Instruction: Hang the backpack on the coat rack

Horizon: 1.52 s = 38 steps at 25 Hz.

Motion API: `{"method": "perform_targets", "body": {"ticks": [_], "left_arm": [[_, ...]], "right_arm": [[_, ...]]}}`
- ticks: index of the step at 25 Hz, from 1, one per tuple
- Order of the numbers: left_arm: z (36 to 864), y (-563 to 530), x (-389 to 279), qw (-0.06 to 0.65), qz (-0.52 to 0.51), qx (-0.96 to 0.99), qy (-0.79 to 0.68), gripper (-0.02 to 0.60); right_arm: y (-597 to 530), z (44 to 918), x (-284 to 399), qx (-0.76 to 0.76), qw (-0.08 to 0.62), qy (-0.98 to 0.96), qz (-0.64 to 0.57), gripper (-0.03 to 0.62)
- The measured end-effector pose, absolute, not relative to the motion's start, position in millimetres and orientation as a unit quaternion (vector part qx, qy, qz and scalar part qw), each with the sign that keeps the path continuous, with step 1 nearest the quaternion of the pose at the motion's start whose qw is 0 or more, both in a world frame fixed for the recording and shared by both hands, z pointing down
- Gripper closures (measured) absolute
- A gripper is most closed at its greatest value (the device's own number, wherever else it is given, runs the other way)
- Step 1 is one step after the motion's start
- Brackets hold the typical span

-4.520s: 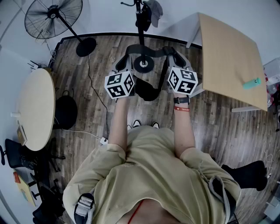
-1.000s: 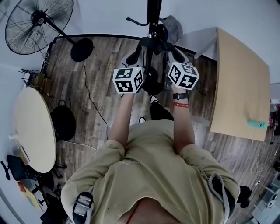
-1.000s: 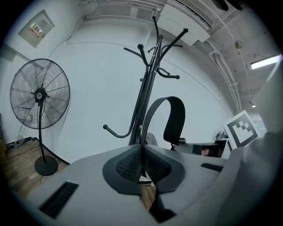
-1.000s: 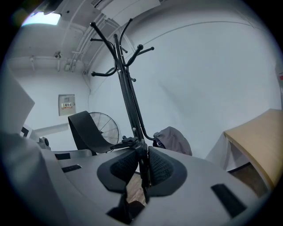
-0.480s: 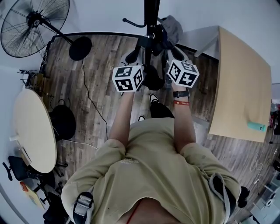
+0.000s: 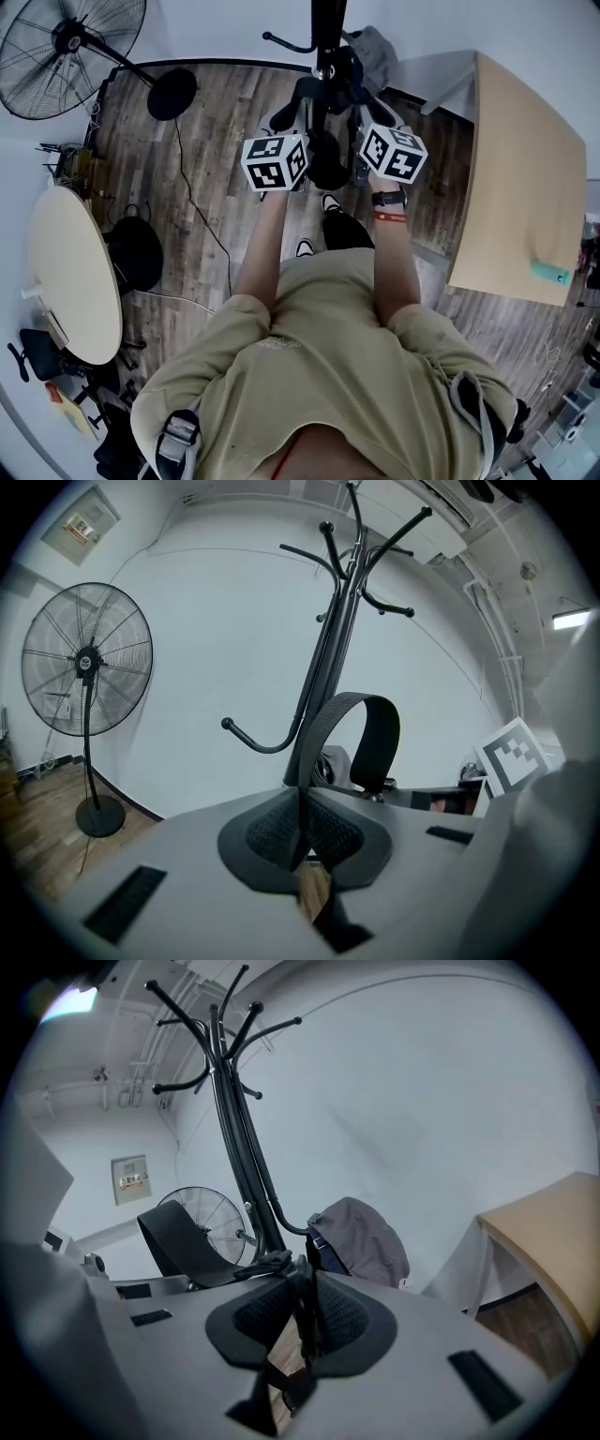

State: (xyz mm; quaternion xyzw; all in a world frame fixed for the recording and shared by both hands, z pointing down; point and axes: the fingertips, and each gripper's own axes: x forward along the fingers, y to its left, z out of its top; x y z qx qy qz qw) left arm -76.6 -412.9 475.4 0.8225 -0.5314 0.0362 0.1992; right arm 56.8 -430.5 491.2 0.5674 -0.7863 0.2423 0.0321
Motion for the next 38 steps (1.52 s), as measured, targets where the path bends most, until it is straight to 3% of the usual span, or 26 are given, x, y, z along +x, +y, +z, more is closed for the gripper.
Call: {"method": "perform_targets", "body": {"ticks": [38], "left_arm": [[577, -409, -91, 0.273, 0.104, 0.789, -0.541, 0.557]], "right_arm": [[-421, 577, 56, 0.555, 0.109, -0.770, 0.296, 0.511]]}}
